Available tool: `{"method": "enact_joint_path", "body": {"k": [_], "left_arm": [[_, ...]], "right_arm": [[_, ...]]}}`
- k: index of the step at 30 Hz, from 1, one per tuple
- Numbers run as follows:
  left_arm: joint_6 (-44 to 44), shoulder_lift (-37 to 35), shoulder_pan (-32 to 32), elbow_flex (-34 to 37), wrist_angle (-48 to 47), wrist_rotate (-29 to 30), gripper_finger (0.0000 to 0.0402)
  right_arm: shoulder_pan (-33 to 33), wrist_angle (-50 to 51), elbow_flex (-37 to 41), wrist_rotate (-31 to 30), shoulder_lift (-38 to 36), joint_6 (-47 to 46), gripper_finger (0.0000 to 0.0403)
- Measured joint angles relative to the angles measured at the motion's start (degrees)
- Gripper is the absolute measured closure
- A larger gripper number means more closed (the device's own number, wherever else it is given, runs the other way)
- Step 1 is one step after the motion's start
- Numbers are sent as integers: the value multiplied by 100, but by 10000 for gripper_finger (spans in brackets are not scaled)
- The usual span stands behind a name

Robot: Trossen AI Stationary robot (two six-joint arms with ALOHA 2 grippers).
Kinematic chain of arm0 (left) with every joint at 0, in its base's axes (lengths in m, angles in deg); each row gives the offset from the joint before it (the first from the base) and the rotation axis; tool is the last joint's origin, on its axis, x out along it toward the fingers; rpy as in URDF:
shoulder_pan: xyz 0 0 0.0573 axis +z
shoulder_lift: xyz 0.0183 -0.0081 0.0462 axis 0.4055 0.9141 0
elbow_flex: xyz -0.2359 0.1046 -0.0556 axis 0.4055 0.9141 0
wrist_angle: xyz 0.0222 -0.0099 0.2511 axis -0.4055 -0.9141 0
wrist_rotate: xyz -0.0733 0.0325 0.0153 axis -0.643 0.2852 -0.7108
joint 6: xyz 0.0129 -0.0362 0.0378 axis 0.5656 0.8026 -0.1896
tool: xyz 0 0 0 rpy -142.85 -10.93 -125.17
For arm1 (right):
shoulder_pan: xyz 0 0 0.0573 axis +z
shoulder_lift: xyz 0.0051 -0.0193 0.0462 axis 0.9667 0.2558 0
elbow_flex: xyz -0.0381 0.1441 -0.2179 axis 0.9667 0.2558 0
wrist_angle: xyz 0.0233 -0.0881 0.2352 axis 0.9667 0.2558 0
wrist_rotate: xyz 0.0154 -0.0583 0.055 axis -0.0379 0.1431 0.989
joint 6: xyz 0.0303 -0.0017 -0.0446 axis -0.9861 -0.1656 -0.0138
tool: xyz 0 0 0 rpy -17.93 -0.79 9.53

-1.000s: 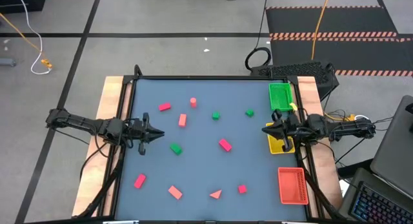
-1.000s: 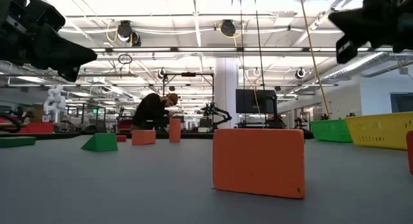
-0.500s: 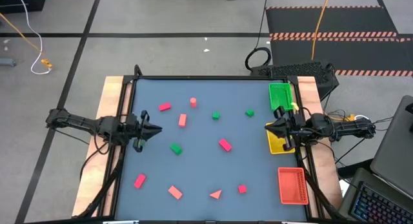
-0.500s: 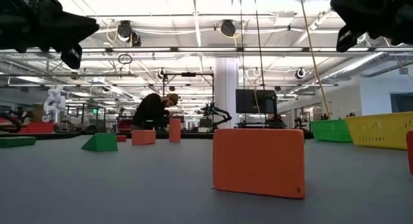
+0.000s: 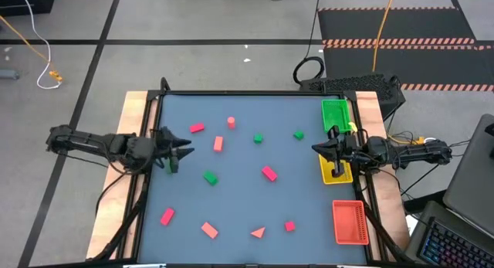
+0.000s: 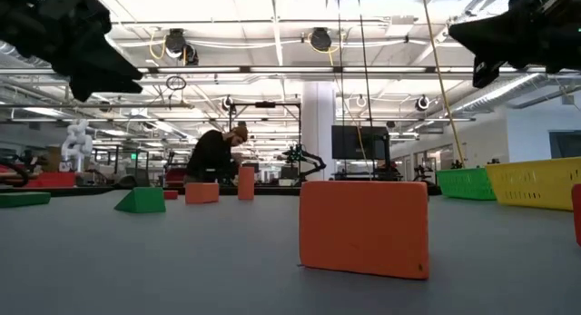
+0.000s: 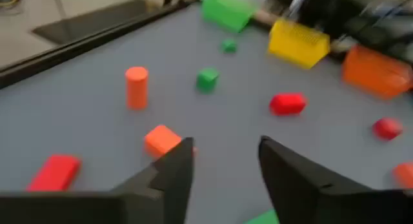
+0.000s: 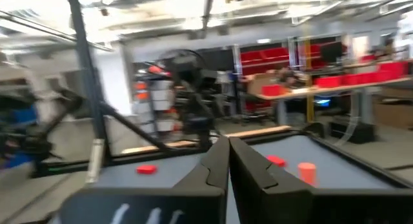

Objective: Sort & place blocks by color
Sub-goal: Put the bottom center green block into the yellow basket

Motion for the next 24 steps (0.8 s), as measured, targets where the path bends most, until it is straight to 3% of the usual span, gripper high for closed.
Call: {"method": "enact_joint_path", "body": {"k": [5,9,16,24], "left_arm": [[-219,1295,289,-781,-241,0,133],[-133,2331,507,-1301,-228,-103,95],[-1251,4075,365,-1947,-221,-1253,82],[-2595,5297,-241,-2114,-230,-1530,82]], "right_arm": [[-2,-1,0,-352,87,73,341],[0,-186,0,-350,104,73,290],[0,-276,0,-334,105,73,219],[0,-112,0,-326,109,73,193]]}}
